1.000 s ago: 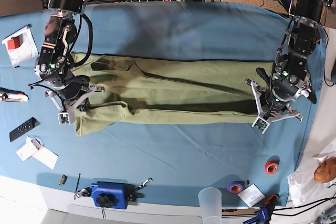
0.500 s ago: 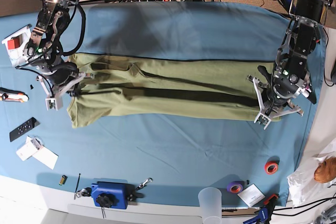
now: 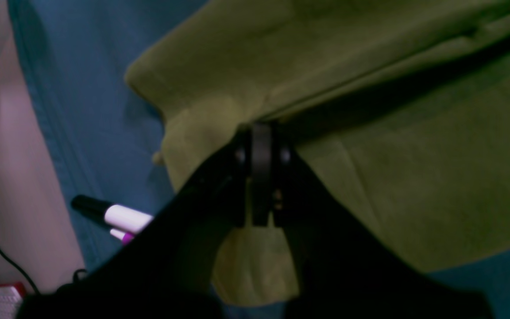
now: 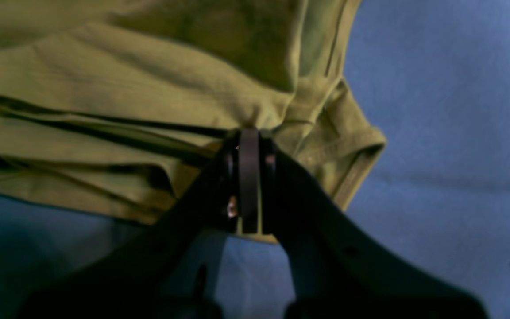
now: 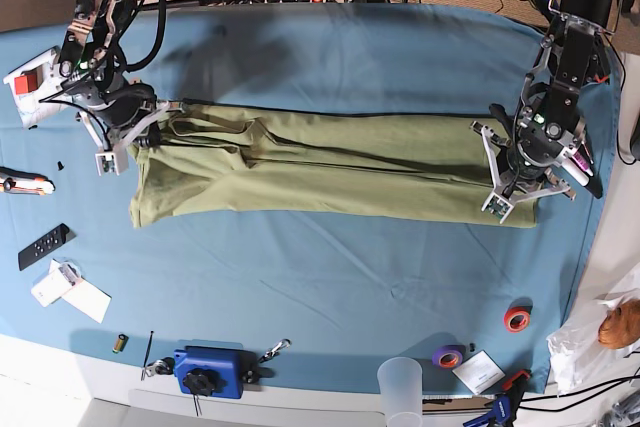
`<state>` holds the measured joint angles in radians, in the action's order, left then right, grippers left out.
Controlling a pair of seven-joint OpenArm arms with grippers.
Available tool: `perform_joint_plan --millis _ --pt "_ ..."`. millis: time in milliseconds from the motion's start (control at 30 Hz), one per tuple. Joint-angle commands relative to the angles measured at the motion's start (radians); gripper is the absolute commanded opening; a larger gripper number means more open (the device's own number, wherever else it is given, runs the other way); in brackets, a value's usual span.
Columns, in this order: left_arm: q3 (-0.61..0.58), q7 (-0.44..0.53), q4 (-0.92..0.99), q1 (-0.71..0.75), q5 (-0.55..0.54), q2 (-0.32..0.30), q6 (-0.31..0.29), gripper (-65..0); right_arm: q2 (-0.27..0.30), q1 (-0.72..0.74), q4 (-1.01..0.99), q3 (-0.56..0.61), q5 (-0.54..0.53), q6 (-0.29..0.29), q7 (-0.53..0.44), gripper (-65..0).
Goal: Layout the t-shirt on the table in an organized manner, then fold the t-shirt properly
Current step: 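Pull the hem end with the right gripper to straighten the strip, then release the left gripper and move it to the collar end of the strip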
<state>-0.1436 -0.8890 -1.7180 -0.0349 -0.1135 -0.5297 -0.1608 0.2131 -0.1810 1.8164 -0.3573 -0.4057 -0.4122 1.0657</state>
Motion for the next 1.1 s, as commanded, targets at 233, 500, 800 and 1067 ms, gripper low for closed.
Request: perform_joint_plan --millis 233,500,800,1067 --pt "0.009 -0.102 -0.015 -0.018 0.008 -0.016 0.008 -36.4 0.014 0.010 0.021 -0.004 -0.069 -0.109 0.093 -53.9" --pt "0.009 -0.217 -0.058 -0.058 -0.030 -0.016 0.120 -36.5 0.014 0.013 0.021 -0.004 -0.156 -0.119 0.106 -47.5" --pt "0.009 -0.192 -0.117 -0.149 0.334 -0.016 0.252 -36.5 0.014 0.013 0.021 -0.004 -0.154 -0.119 0.095 -47.5" --pt "0.009 -0.186 -0.059 -0.171 0.097 -0.001 0.172 -36.5 0.014 0.012 0.021 -0.004 -0.154 -0.119 0.089 -47.5"
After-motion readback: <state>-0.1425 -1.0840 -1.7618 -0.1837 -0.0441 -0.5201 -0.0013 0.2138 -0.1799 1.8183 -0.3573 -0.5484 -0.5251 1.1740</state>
